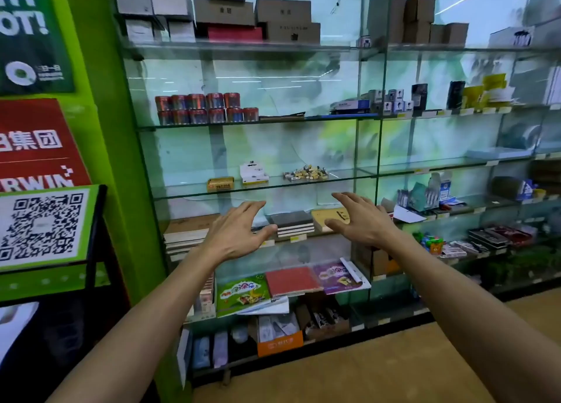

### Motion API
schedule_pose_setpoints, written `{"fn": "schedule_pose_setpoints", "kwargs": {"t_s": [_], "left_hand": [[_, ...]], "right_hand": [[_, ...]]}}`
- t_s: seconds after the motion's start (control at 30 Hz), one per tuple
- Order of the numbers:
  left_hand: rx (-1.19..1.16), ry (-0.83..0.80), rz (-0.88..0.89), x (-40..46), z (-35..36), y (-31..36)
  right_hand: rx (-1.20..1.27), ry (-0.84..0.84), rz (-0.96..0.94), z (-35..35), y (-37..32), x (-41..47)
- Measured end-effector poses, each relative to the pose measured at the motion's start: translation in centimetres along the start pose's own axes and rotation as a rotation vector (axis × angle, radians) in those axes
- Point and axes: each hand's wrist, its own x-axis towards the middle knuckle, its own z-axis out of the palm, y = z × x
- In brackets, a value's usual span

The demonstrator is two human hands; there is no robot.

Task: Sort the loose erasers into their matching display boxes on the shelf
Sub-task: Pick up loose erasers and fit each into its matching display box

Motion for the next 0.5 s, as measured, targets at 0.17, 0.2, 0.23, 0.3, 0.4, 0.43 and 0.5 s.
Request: {"fn": "schedule_pose_setpoints", "kwargs": {"t_s": [0.17, 0.2, 0.23, 0.3, 0.4, 0.43, 0.5], "left_hand": [[0.015, -0.02, -0.021, 7.3, 4.4, -2.4], [0.01, -0.021, -0.025, 8.8, 5.3, -2.7], [0.006, -0.017, -0.028, 10.4, 6.2, -3.1], [0.005, -0.02, -0.028, 13.6, 7.6, -3.9], [-0.003, -0.034, -0.041, 17.9, 9.3, -5.0], [-0.002, -0.037, -0.045, 19.5, 10.0, -5.4], [-0.007, -0.036, -0.056, 22.2, 11.2, -6.0]], "right_hand": [[-0.043, -0.001, -0.019, 4.1, 3.0, 7.0], [-0.046, -0.007, -0.027, 4.9, 3.6, 8.7], [-0.051, -0.012, -0.037, 5.7, 4.4, 10.5], [-0.06, -0.02, -0.052, 6.8, 5.6, 14.2], [-0.048, -0.022, -0.075, 8.1, 6.9, 19.3], [-0.039, -0.019, -0.078, 8.7, 7.4, 21.1], [-0.03, -0.013, -0.071, 9.6, 8.2, 24.3]]}}
